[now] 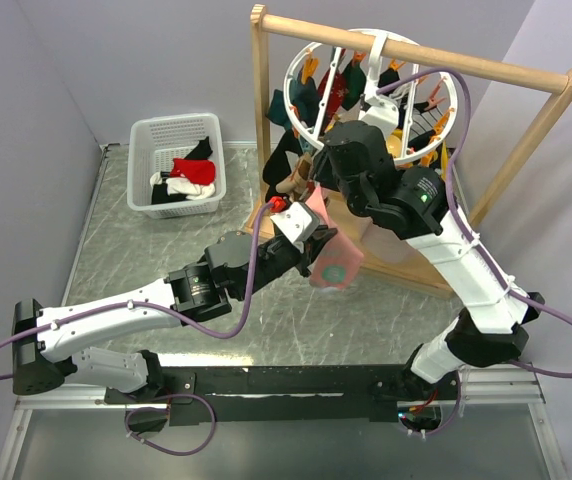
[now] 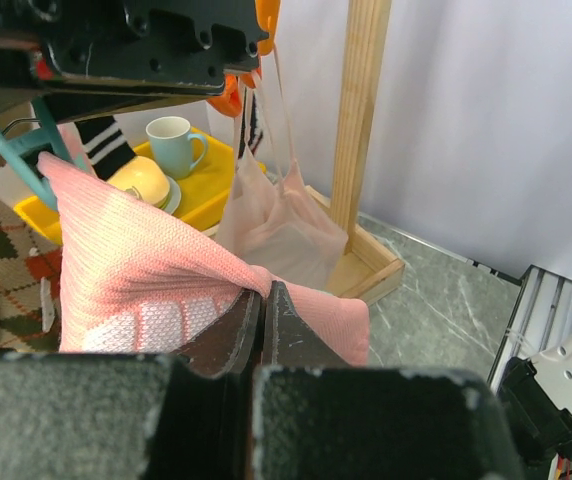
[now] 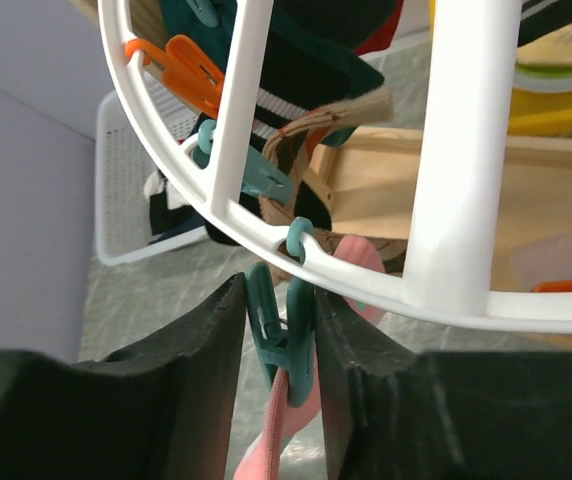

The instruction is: Remove the socks clipped to the hanger

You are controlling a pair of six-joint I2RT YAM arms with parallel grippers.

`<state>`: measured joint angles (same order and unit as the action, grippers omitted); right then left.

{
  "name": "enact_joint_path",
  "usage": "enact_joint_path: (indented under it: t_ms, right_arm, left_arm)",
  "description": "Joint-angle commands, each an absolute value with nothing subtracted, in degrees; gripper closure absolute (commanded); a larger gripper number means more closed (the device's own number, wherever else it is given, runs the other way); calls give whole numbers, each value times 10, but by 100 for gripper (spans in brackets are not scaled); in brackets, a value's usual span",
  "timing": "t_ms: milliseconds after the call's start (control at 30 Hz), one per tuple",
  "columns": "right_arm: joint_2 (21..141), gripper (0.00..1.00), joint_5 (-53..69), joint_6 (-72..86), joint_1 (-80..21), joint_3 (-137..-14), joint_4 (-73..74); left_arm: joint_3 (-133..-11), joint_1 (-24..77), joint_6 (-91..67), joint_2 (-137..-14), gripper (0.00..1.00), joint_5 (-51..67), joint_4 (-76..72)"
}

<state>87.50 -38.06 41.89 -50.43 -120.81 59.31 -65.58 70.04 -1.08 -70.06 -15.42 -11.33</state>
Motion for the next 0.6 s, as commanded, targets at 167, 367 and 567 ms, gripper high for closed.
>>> enact_joint_path:
  t_ms: [167, 367, 567]
  right_arm:
    - [860, 75, -442, 376, -509, -1196, 547]
    - [842, 76, -452, 361, -510, -1171, 533]
    - [817, 76, -454, 349, -510, -1136, 507]
  left_arm:
    - [-665, 706, -6, -687, 99, -150, -129]
    - [-651, 661, -43, -672, 99, -189, -63]
    - [-586, 577, -96, -594, 99, -157, -17]
